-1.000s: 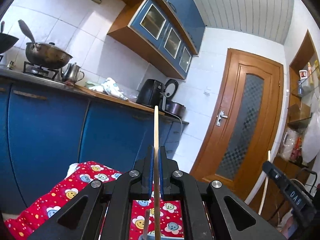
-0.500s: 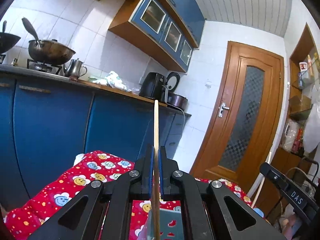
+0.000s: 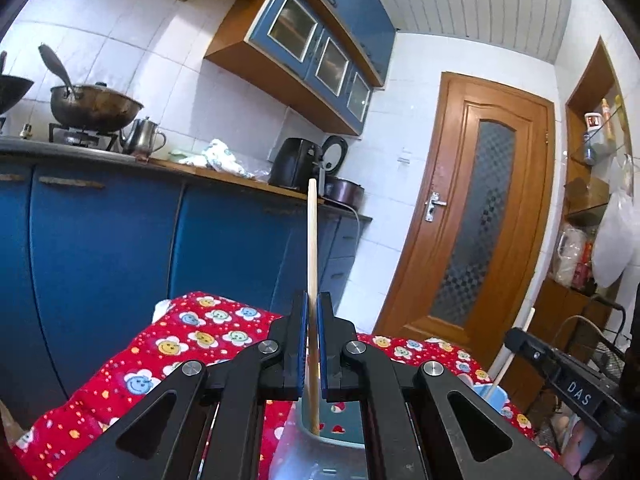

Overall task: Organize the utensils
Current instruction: 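Carry both wooden chopsticks over the blue box and release them inside with both tools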

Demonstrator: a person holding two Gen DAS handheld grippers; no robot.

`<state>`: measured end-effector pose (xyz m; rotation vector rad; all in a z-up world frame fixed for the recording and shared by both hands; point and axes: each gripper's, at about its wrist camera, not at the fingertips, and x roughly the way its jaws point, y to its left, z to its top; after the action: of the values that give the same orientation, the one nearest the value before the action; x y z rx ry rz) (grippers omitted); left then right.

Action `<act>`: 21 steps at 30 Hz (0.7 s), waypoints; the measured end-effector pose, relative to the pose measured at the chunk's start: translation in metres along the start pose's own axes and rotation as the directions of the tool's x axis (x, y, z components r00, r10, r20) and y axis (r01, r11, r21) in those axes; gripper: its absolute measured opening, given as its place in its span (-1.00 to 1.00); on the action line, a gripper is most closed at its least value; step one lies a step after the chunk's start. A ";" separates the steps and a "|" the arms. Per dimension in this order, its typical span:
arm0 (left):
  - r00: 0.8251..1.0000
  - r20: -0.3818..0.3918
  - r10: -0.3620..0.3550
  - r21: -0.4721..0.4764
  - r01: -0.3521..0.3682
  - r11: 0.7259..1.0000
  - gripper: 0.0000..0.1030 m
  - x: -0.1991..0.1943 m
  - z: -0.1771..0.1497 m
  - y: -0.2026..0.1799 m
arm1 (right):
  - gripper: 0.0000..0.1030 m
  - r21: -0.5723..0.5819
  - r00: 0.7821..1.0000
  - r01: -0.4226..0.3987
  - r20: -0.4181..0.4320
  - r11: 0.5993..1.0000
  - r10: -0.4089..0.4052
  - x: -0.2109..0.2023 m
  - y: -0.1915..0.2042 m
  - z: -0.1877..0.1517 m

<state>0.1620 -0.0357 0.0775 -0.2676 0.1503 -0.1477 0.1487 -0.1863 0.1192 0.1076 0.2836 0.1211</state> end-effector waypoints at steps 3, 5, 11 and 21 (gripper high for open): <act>1.000 0.021 -0.004 0.000 0.004 1.000 -0.91 -0.003 0.005 -0.001 | -0.88 0.004 1.000 0.002 0.006 1.000 -0.002 -0.004 0.000 0.000; 0.999 0.036 -0.002 -0.006 0.002 1.000 -0.91 -0.003 0.009 -0.001 | -0.88 0.004 1.000 0.005 0.013 1.000 -0.005 -0.006 0.000 0.000; 1.000 0.011 0.020 0.003 -0.020 1.000 -0.91 0.003 0.000 -0.001 | -0.88 0.014 1.000 0.006 -0.007 1.000 -0.006 -0.004 -0.002 -0.004; 0.994 -0.109 -0.006 0.030 0.010 1.000 -0.91 0.004 -0.011 -0.003 | -0.55 0.063 0.999 -0.040 -0.033 0.997 0.042 -0.010 -0.003 -0.003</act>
<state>0.1633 -0.0418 0.0675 -0.2303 0.2550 -0.1724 0.1386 -0.1904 0.1189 0.1731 0.3195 0.1554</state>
